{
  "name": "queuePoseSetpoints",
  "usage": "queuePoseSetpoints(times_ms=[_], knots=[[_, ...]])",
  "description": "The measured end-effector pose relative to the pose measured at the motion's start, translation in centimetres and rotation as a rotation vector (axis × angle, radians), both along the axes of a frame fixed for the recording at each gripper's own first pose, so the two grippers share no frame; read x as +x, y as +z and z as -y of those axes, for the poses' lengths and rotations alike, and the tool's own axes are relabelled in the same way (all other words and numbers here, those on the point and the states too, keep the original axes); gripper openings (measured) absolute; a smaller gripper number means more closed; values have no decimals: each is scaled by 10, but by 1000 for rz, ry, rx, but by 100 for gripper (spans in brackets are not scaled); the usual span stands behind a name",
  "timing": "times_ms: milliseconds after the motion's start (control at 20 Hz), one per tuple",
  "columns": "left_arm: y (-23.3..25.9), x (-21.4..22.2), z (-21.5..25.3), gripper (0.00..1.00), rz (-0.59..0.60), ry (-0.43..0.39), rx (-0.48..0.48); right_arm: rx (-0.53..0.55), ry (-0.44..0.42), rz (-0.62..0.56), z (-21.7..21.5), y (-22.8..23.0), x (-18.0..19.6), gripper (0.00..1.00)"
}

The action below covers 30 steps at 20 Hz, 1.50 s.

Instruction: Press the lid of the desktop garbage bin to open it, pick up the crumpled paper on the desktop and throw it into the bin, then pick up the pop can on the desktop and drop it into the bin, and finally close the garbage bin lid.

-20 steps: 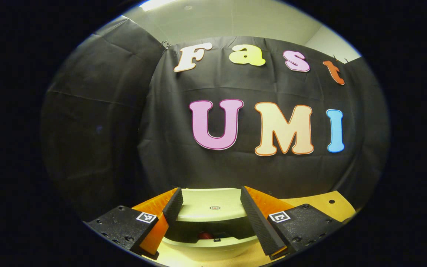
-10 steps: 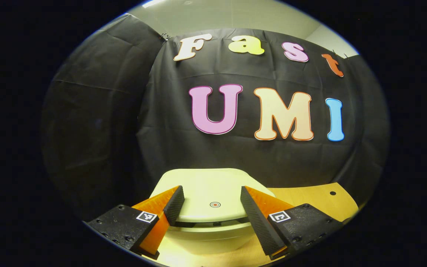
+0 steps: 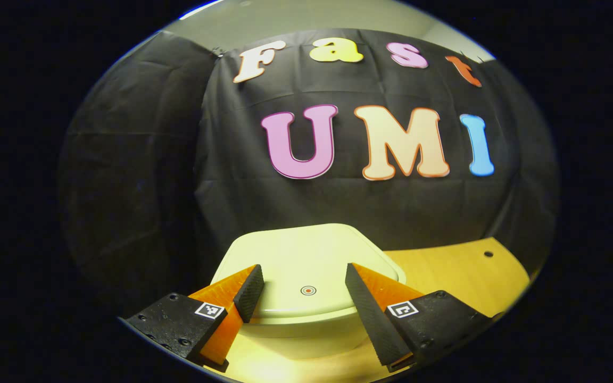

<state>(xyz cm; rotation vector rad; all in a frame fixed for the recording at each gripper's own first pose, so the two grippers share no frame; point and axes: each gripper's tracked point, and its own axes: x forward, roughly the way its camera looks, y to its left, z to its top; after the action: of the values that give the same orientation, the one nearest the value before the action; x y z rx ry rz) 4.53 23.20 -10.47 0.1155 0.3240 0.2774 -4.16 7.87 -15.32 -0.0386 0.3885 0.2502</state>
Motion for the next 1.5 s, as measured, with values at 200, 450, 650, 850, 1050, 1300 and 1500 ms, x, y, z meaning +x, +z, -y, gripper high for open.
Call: queuePoseSetpoints(times_ms=[200,450,650,850,1050,1300,1500], knots=[[-4,-1,1,94,20,-10,-40,17,-26,27,9,13,7,98],[15,-6,30,93,115,-69,-56,34,-77,115,31,51,25,99],[45,-18,70,92,234,-121,-5,50,-117,160,45,70,33,98],[55,-34,124,93,270,-230,15,57,-136,197,51,84,39,98],[58,-53,164,92,292,-272,-86,70,-173,237,60,98,40,98],[59,-59,197,92,286,-340,-125,56,-194,272,68,111,36,98],[60,-59,205,92,275,-353,-147,46,-213,287,77,119,31,97]])
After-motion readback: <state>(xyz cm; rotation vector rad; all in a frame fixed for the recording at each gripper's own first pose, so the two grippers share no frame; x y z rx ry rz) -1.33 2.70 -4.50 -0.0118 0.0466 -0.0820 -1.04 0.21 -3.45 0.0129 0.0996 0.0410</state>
